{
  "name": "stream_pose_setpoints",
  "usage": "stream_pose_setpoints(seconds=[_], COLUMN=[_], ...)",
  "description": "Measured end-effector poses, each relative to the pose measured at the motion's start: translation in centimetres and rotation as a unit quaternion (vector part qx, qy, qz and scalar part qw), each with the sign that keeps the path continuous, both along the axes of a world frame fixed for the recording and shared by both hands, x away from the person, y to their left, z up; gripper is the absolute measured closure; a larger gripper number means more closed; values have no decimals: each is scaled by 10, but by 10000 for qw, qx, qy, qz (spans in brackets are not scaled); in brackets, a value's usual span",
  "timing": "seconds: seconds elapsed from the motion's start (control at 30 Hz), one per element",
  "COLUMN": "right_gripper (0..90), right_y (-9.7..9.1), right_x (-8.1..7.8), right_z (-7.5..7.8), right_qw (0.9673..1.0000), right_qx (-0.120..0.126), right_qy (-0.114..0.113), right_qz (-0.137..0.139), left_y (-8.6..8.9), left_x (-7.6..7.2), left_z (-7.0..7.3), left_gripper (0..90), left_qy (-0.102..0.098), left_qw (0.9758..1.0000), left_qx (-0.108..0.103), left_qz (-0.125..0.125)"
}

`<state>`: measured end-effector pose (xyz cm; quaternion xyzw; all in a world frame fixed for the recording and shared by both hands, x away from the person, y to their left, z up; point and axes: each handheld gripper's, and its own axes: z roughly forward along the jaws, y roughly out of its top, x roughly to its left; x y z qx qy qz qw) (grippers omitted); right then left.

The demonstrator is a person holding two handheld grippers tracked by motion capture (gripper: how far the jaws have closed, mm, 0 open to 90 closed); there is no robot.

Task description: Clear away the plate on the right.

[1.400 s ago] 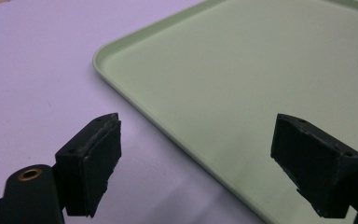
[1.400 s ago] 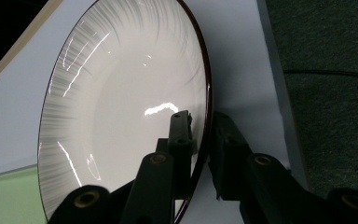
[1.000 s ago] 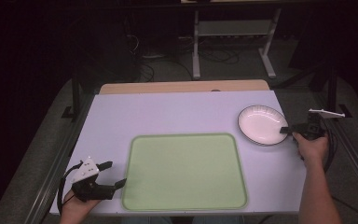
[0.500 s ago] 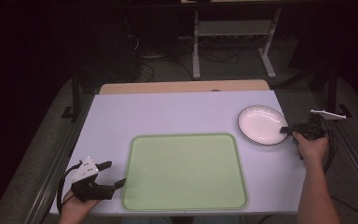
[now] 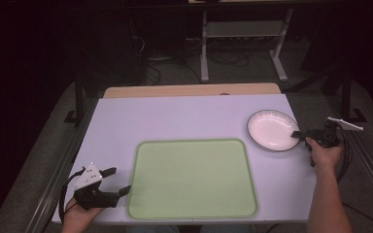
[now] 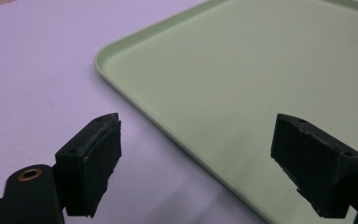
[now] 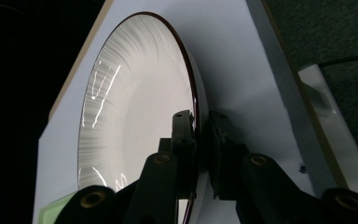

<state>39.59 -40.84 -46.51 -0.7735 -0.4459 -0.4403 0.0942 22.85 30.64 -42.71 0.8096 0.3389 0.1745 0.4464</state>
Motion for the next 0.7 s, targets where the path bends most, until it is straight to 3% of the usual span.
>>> stream_pose_setpoints(seconds=[0.2, 0.7], right_gripper=[811, 799], right_y=[-2, -4], right_x=[-1, -6], right_z=[-2, 5], right_qw=[9998, 9996], right_qx=[182, 260], right_qy=[-18, -78], right_qz=[-79, -107], left_y=[0, 1], left_x=[0, 0], left_z=[0, 1], left_gripper=[159, 159], left_qy=[-16, -23], left_qw=[10000, 10000], left_qx=[-2, -10], left_qz=[-2, 6])
